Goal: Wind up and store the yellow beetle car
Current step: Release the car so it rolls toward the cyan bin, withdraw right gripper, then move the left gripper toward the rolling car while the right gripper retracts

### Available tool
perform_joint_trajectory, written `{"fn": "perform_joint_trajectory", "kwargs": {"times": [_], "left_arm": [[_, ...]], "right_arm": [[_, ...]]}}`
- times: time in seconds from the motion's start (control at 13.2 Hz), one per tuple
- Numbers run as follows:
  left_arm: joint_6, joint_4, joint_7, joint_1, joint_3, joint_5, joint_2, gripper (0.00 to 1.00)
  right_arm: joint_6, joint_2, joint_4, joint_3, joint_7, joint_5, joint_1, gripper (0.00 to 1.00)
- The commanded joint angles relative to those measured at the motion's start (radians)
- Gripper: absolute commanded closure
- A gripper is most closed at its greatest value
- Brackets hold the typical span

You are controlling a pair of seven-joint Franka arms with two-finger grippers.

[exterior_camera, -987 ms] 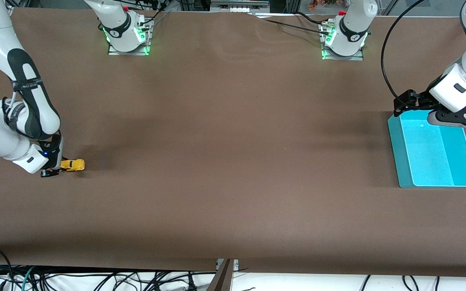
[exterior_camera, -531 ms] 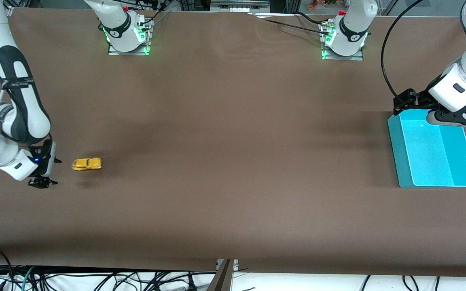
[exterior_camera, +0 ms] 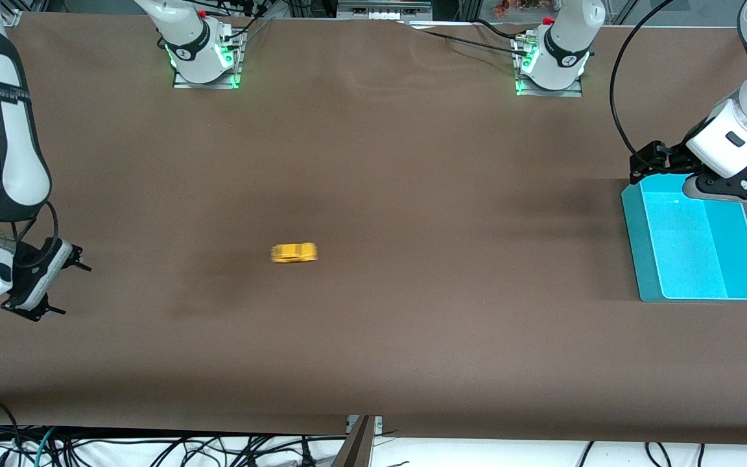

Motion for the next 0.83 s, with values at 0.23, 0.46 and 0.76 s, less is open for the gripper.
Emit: {"fn": "perform_joint_trajectory", "kwargs": {"times": [0.23, 0.46, 0.76], "left_arm": [[-0.022, 0.033, 0.016, 0.004, -0.001, -0.009, 0.017, 0.00], [-0.023, 0.033, 0.015, 0.005, -0.001, -0.009, 0.018, 0.00], [-0.028, 0.033, 0.016, 0.005, -0.001, -0.011, 0.040, 0.00]], "right_arm": [[-0.189, -0.091, 0.028, 0.083, 0.684, -0.021, 0.001, 0.00], [-0.316, -0.091, 0.146, 0.098, 0.714, -0.079, 0.026, 0.00], [-0.511, -0.093, 0.234, 0.097, 0.908, -0.081, 0.061, 0.00]]}}
